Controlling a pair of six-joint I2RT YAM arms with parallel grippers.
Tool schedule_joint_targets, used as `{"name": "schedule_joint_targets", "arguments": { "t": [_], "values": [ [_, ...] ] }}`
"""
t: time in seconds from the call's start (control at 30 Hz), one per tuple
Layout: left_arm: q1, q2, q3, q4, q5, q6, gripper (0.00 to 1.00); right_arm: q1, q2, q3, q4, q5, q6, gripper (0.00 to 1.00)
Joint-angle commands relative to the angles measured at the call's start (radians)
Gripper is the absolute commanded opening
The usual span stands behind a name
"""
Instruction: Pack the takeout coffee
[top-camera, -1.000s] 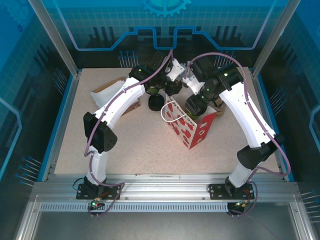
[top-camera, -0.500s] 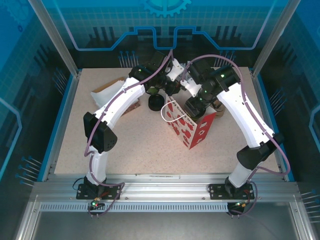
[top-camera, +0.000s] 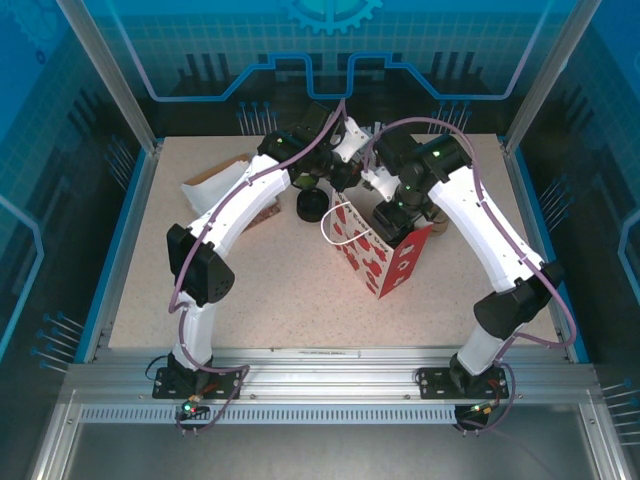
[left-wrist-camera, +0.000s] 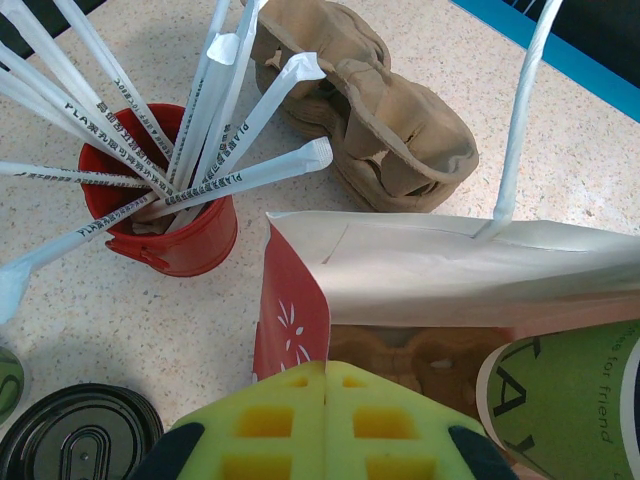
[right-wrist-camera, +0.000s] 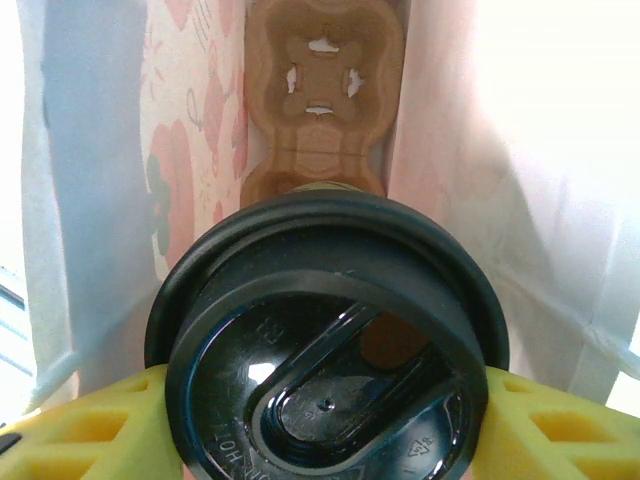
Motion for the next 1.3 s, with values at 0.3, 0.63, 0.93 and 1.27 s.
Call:
{"name": "schedule_joint_targets", "arguments": {
  "t": [0.3,0.63,0.93,1.27],
  "values": [
    [-0.004,-0.017,-0.014,0.018,0.0,-0.001,0.04,-0.044,0.031,-0.032,0.023,-0.056,0.005,0.38],
    [-0.004,-0.045,-0.063,0.043,-0.008,-0.002,0.03,-0.047,0.041,-0.079,0.058,-0.059,0.03,0.38],
    [-0.004,-0.057,-0.083,0.054,-0.016,-0.001,0.03,-0.054,0.038,-0.151,0.1,-0.062,0.047,0.37],
    [-0.003,-0.062,-0.088,0.058,-0.016,-0.006,0.03,-0.058,0.055,-0.192,0.145,-0.073,0.057,0.37]
  ]
}}
